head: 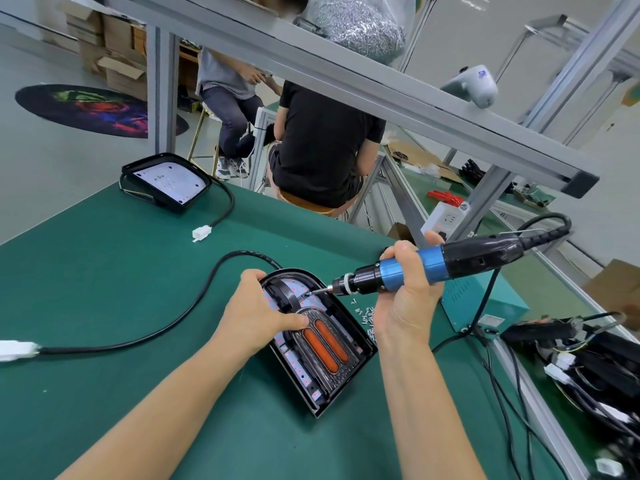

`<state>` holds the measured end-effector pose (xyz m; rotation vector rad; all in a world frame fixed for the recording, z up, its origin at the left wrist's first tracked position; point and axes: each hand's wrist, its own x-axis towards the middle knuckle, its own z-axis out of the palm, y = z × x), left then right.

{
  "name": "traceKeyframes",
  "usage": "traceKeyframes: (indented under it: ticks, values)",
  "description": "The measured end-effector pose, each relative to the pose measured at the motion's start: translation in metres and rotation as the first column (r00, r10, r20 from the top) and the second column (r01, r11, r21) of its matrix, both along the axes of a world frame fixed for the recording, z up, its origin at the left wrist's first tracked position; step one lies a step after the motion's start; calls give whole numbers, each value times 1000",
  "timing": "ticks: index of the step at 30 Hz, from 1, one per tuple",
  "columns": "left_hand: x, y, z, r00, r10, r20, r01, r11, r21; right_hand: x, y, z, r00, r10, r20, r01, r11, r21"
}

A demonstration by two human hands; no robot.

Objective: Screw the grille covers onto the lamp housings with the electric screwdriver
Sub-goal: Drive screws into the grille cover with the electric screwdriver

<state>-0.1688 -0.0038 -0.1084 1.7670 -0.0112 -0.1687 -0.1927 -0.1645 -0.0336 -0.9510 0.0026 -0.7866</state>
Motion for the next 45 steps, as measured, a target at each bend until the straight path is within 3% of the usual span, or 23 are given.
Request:
traceKeyframes:
  ticks: [21,25,28,29,32,35,38,45]
  values:
    - [-3,0,6,1000,14,-12,-13,998,64,-2,2,4,1000,-12,4,12,997,-76]
    - [-2,7,4,998,-18,-55,26,990,141,-7,-2,9,1000,4,14,-4,999,-37]
    - [-6,7,8,994,-9,112,-38,911,411,-12,-7,13,1000,16,23,-16,1000,0]
    - [-6,6,10,974,-1,226,-93,909,406,-14,-8,15,999,24,30,-24,1000,11]
    - [-9,1,16,926,6,378,-33,997,64,-19,-9,19,997,59,47,-62,996,70]
    - [-13,-5,23,954,-30,297,82,983,-164,-22,-10,23,994,89,63,-96,987,125]
    - [-16,-7,29,989,-42,144,92,926,-365,-26,-10,26,993,102,66,-109,986,125]
    - [-20,-8,35,998,-66,12,63,864,-500,-31,-7,31,991,108,75,-116,987,114]
